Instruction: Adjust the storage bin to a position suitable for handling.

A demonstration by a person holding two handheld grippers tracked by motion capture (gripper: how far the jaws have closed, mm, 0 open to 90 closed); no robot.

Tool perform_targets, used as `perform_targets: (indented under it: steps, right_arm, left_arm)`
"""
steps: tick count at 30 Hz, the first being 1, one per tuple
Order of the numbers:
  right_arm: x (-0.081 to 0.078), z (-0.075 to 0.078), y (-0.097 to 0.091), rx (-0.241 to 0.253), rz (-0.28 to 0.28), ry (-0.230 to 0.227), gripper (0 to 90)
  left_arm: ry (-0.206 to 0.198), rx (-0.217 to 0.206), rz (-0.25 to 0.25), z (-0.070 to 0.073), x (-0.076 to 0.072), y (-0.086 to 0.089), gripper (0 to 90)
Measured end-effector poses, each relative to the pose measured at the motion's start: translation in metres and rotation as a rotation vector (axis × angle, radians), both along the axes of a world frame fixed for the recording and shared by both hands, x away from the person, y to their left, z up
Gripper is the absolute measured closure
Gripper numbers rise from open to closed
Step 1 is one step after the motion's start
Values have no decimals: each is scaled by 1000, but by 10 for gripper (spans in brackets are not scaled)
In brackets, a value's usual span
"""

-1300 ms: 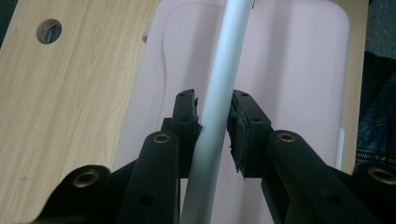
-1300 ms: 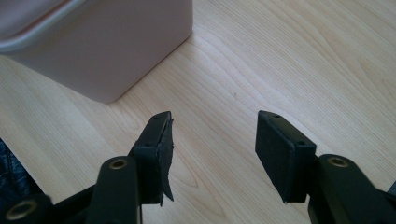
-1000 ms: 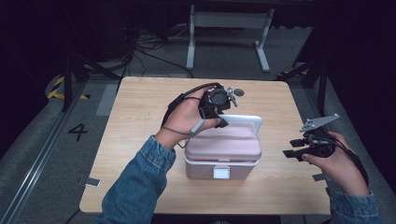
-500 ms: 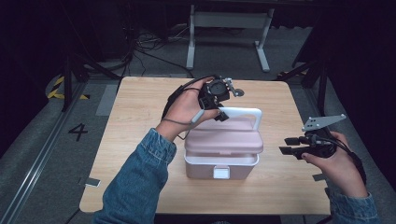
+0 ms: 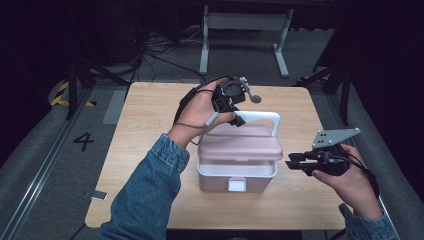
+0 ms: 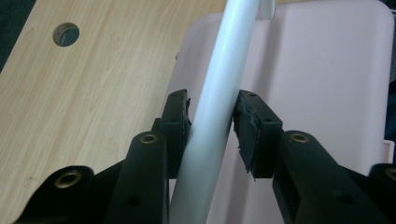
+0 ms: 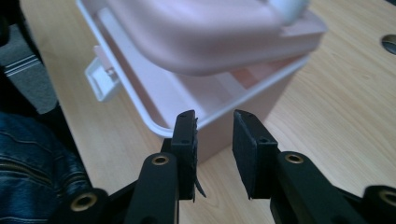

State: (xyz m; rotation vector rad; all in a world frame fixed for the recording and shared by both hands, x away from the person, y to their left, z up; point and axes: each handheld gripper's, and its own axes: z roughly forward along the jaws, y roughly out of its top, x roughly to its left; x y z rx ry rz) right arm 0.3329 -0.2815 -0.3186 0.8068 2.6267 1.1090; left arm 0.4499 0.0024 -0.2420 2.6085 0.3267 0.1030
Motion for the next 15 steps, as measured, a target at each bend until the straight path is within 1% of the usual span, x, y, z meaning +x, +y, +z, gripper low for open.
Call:
perform_targets:
  steps: [2, 4, 5, 6, 8, 9, 10, 11, 12, 13, 15]
  right_arm:
    - [0, -2, 5, 1, 21, 11, 718]
    - [0, -5, 9, 6, 33, 14, 738]
    - [0, -5, 9, 6, 33, 14, 738]
    - [1, -7, 12, 28, 33, 14, 771]
    - [2, -8, 13, 32, 33, 14, 784]
    - [4, -10, 15, 59, 27, 6, 807]
    - [4, -11, 16, 72, 28, 4, 814]
    - [5, -13, 16, 110, 27, 10, 823]
    - [7, -15, 16, 132, 28, 17, 826]
    - [8, -17, 17, 136, 25, 20, 828]
    - [9, -19, 19, 128, 17, 11, 834]
  left_arm:
    - [-2, -5, -1, 0, 1, 0, 661]
    - [-10, 4, -18, 1, 3, 1, 659]
    - [-10, 4, -18, 1, 3, 1, 659]
    - [-11, 2, -18, 1, 3, 1, 658]
    - [-11, 1, -18, 1, 3, 1, 658]
    - [-14, 1, -19, 1, 3, 1, 658]
    - [-11, -2, -18, 0, 3, 1, 657]
    - [-14, -2, -20, 0, 3, 1, 657]
    - [-15, -2, -19, 0, 3, 1, 657]
    - [-14, -1, -19, 0, 3, 1, 656]
    - [-9, -11, -10, -1, 2, 1, 655]
